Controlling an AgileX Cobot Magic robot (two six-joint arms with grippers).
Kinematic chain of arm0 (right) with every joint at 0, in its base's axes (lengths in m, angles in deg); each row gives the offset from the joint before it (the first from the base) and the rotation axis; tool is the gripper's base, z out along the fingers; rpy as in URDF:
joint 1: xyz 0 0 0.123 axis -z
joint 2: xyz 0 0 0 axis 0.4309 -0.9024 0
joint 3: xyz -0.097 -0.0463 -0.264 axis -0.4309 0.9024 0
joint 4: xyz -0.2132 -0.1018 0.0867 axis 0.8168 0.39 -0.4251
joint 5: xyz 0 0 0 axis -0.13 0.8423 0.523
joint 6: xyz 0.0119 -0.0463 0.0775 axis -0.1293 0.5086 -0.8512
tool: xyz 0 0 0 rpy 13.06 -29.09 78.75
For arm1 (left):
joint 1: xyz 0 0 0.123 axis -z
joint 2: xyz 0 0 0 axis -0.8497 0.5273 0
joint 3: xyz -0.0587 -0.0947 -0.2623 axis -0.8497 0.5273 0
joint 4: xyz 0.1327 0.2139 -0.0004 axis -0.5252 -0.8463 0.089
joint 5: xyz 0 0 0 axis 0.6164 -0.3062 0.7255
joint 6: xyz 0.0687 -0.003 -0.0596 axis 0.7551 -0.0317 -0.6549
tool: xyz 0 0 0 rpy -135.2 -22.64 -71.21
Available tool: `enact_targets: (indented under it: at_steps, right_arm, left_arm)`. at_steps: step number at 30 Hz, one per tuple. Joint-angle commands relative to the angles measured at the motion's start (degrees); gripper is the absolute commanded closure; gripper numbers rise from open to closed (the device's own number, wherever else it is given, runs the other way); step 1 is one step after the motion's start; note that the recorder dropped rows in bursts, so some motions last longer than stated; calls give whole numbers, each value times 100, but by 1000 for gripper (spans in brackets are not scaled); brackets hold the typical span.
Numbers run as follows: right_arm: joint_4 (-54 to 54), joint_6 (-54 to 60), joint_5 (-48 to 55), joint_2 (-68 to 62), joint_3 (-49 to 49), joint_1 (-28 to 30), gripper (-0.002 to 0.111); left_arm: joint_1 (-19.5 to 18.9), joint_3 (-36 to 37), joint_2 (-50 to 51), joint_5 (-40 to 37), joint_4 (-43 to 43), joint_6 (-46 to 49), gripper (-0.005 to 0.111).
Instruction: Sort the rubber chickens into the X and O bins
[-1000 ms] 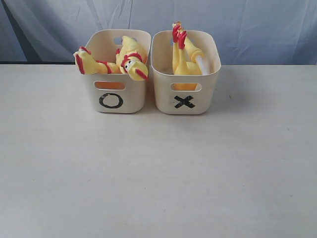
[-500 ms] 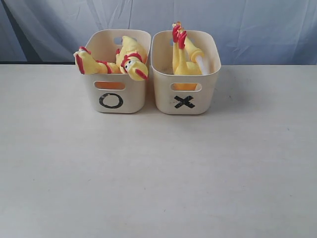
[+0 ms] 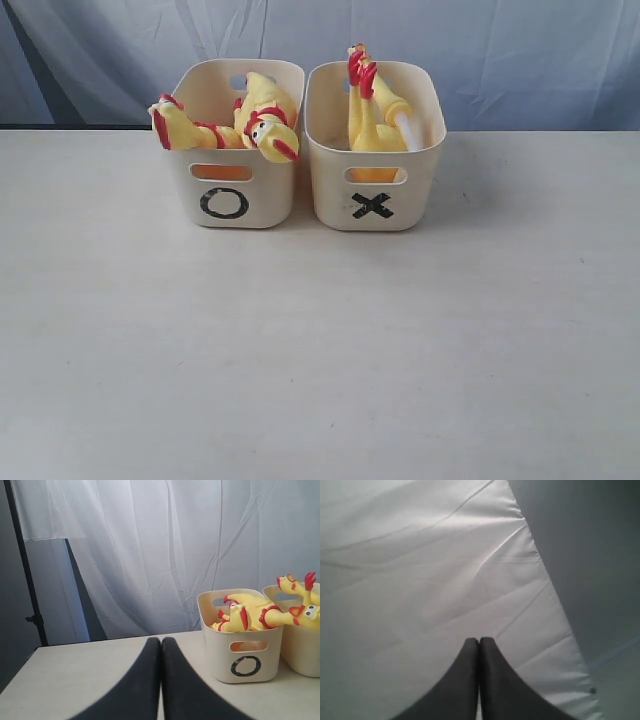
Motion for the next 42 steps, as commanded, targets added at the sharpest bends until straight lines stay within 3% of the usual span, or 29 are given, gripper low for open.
enact_targets:
  at_steps: [1, 5, 11, 14, 16, 22, 27, 37, 42]
  right_arm:
    - [1527, 16, 56, 20, 32, 22, 109]
    - [1576, 16, 56, 20, 32, 22, 109]
    - [1576, 16, 56, 20, 32, 22, 109]
    - [1628, 16, 56, 20, 32, 22, 109]
    - [1745, 16, 42, 20, 63, 22, 109]
    - [1984, 16, -556, 20, 811, 22, 109]
    - [2257, 16, -755, 20, 1519, 22, 109]
    - [2432, 16, -767, 20, 2271, 22, 109]
    - [2513, 16, -767, 20, 2636, 22, 109]
  left_arm:
    - [-24, 10, -43, 30, 19, -5, 107]
    - [-24, 10, -43, 30, -323, -5, 107]
    - [-24, 10, -43, 30, -2569, -5, 107]
    - [-24, 50, -43, 97, -3215, -5, 107]
    - [-24, 192, -43, 491, -3197, -5, 107]
    - [-24, 1149, -43, 2659, -2172, -5, 107]
    - [-24, 1658, -43, 3893, -2100, -5, 107]
    - [-24, 2222, -43, 4016, -2093, -5, 107]
    - [-24, 2571, -43, 4155, -1488, -5, 107]
